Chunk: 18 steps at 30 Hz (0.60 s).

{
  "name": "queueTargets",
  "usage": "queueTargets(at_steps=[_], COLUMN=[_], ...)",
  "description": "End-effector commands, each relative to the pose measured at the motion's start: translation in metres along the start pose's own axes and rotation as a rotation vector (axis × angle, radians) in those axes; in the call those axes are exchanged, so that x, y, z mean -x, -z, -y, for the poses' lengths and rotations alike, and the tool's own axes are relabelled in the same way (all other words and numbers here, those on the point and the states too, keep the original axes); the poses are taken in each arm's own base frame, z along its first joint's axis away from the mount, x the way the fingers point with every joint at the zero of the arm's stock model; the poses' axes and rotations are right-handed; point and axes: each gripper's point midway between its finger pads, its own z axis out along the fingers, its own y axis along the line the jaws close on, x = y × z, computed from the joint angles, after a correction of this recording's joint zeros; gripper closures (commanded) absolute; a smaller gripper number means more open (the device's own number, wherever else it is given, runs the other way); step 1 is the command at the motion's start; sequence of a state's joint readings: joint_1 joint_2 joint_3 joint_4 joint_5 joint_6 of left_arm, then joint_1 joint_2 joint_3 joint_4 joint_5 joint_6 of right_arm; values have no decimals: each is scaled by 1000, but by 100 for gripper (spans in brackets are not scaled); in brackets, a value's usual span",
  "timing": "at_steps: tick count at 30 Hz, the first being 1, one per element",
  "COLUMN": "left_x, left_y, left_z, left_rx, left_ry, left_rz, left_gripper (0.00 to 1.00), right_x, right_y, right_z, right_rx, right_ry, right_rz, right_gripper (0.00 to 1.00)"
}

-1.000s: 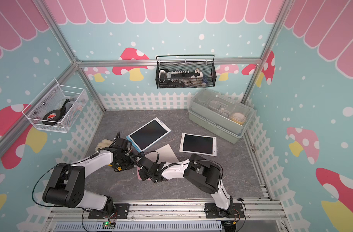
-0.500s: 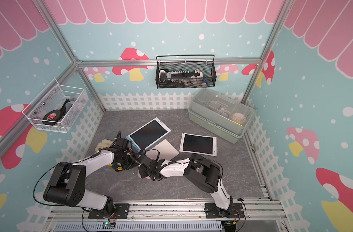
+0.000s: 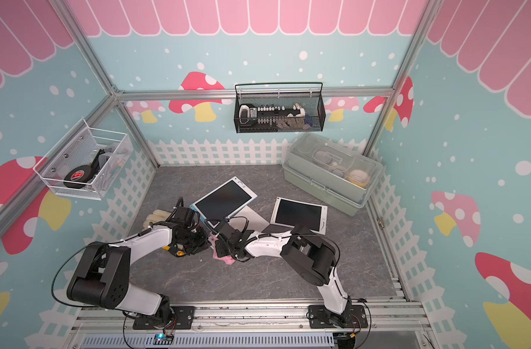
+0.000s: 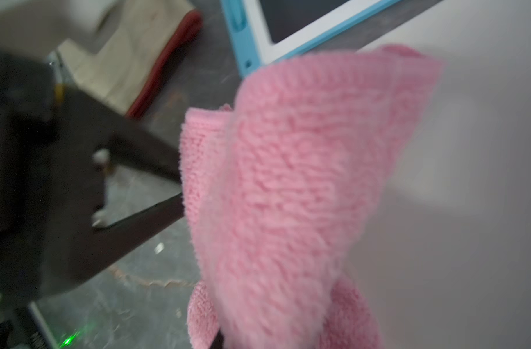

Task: Wipe the drawing tablet
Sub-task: Wipe the dirt from the drawing tablet, then place the cleaning item at the center of the board.

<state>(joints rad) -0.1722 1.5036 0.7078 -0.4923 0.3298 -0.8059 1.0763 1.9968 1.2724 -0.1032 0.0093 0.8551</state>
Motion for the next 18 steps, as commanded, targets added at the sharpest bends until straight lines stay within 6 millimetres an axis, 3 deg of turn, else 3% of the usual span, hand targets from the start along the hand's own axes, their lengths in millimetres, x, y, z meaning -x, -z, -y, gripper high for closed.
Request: queueTargets(at_steps=[1, 5, 8, 14, 16, 18], left_x=[-23, -23, -23, -22, -22, -21], left_y=[-17, -18, -18, -19, -18, -17], left_z=[-49, -49, -49, -48, -45, -44], left_rx=[184, 188, 191, 189, 184, 182], left_ry=[36, 33, 31, 32, 28, 26], left_rz=[-79, -80, -78, -82, -78, -78], left_gripper=[82, 82, 82, 82, 82, 82], right_x=[-4, -14, -22, -51, -41, -18], right_y=[11, 47, 85, 146, 154, 148], right_z=[80, 182, 220, 243, 234, 212], right_rx=[-186, -399, -516, -695, -679, -602], right_ry=[-135, -294, -380, -527, -515, -449], right_rz=[-66, -103, -94, -23, 51, 115], right_gripper=[100, 100, 100, 100, 100, 100])
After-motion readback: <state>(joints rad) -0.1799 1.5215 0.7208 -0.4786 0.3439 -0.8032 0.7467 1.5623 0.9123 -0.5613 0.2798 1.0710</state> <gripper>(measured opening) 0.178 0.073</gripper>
